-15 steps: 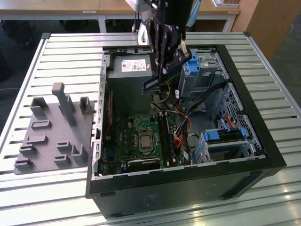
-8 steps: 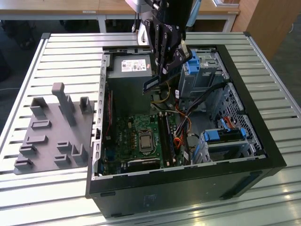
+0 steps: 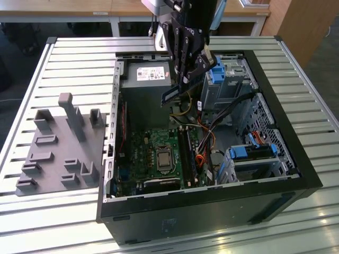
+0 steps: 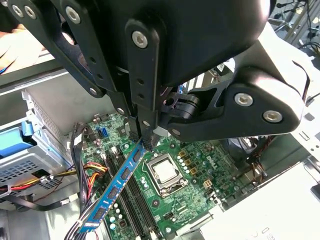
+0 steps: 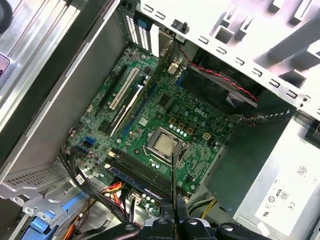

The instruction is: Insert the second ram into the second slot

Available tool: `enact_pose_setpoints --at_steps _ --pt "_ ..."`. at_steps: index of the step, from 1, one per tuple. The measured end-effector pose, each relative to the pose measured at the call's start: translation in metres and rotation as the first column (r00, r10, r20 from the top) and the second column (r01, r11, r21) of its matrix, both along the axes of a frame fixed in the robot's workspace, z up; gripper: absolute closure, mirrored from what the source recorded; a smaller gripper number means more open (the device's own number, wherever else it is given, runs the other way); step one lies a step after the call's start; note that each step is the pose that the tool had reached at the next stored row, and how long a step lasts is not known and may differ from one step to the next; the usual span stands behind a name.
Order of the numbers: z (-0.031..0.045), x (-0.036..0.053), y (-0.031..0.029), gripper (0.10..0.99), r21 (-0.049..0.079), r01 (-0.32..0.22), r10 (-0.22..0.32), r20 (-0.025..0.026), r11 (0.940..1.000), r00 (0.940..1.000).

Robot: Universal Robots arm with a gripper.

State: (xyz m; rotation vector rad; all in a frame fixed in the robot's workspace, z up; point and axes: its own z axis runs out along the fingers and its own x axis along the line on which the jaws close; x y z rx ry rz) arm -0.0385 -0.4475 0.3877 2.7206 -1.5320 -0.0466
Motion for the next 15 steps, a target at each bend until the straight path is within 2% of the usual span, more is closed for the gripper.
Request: enact_pose_setpoints --at_steps 15 --pt "0.0 -0.0004 -0.0002 0.949 0.0 -0.057 0.057 0.0 0.9984 0.9984"
